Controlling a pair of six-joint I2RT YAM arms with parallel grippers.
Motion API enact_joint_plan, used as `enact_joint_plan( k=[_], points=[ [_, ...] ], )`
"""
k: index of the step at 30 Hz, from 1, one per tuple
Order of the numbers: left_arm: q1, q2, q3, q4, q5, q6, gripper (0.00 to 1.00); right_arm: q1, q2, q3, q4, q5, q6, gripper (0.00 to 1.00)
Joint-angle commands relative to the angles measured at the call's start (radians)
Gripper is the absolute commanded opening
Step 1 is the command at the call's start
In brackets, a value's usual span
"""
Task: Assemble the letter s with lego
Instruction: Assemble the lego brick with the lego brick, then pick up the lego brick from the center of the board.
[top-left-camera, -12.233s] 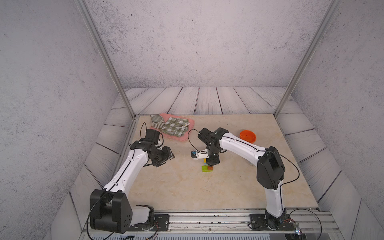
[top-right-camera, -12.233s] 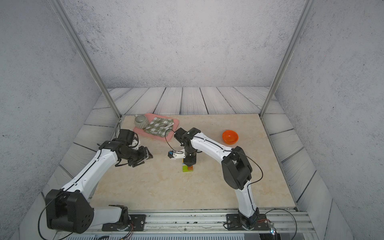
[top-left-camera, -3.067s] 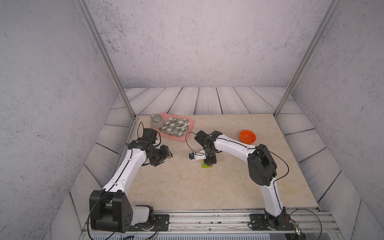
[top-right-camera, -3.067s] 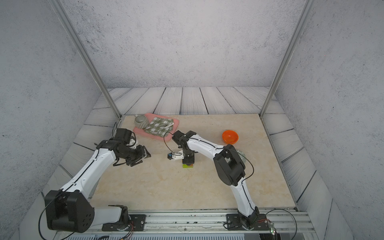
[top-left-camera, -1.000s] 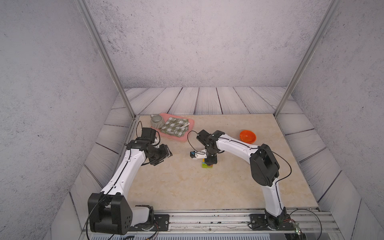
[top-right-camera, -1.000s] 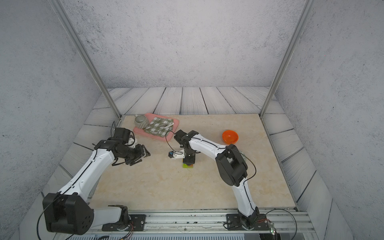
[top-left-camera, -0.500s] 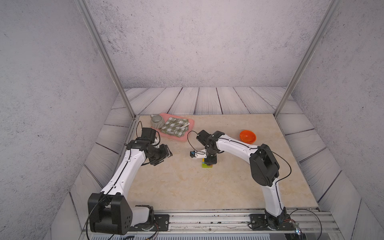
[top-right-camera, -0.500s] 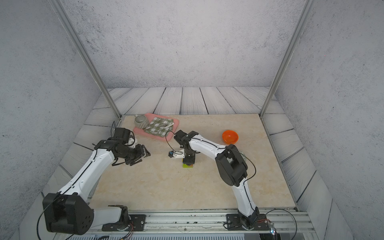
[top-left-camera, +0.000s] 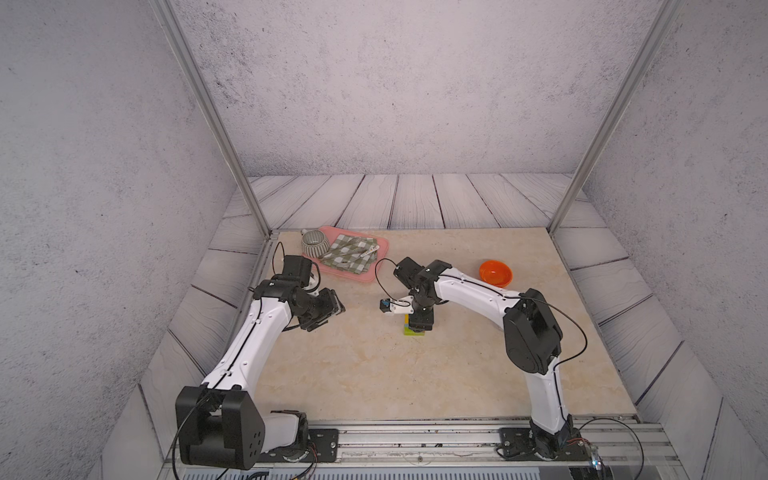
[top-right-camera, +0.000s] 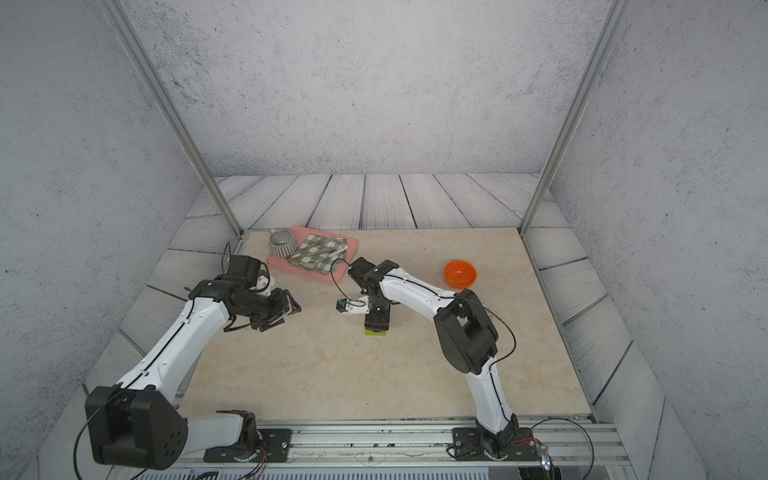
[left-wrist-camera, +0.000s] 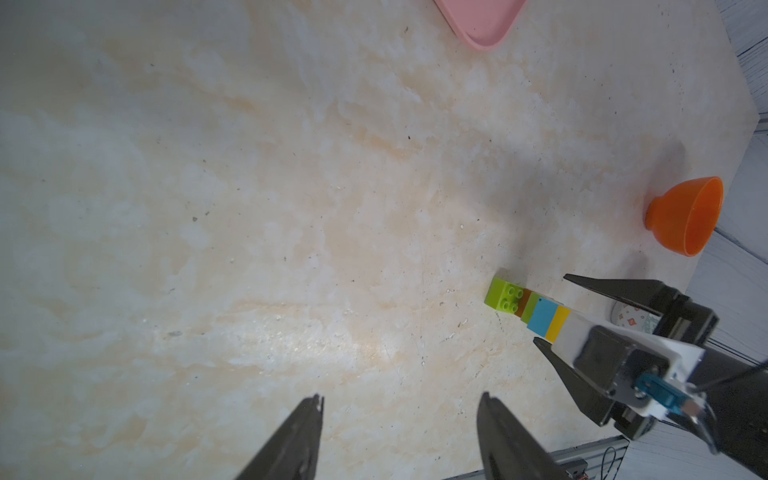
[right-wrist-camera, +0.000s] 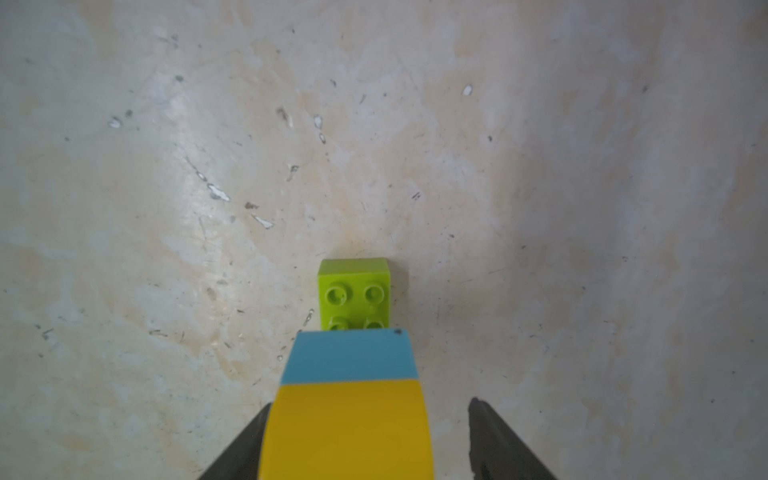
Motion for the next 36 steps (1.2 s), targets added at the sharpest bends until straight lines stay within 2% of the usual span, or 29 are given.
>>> enact_joint_plan(
  k=[1,6,11,14,20,27,36],
  points=[
    [0.013,-0.015,0.022,-0.024,-0.003,0.019,0.64,-0.03,-0.114,0.029,0.018,-0.047,0.025,0.74],
    [0.014,-0.015,0.022,-0.022,0.003,0.016,0.64,-0.088,-0.272,-0.029,0.096,-0.133,0.064,0.75],
    [0.014,-0.014,0.023,-0.015,0.007,0.014,0.64,-0.146,-0.465,-0.285,0.323,-0.24,0.13,0.75],
    [0.014,-0.011,0.019,-0.008,0.015,0.016,0.64,-0.149,-0.521,-0.398,0.416,-0.247,0.17,0.75],
    [0.013,-0.007,0.012,-0.003,0.021,0.014,0.64,-0.154,-0.577,-0.591,0.595,-0.248,0.306,0.75],
    [0.013,0.007,0.012,0.013,0.029,0.013,0.64,-0.147,-0.656,-0.88,0.904,-0.264,0.513,0.74],
    [0.013,0.034,0.017,0.027,0.04,0.011,0.64,-0.06,-0.549,-1.026,1.175,-0.228,0.642,0.74]
  ],
)
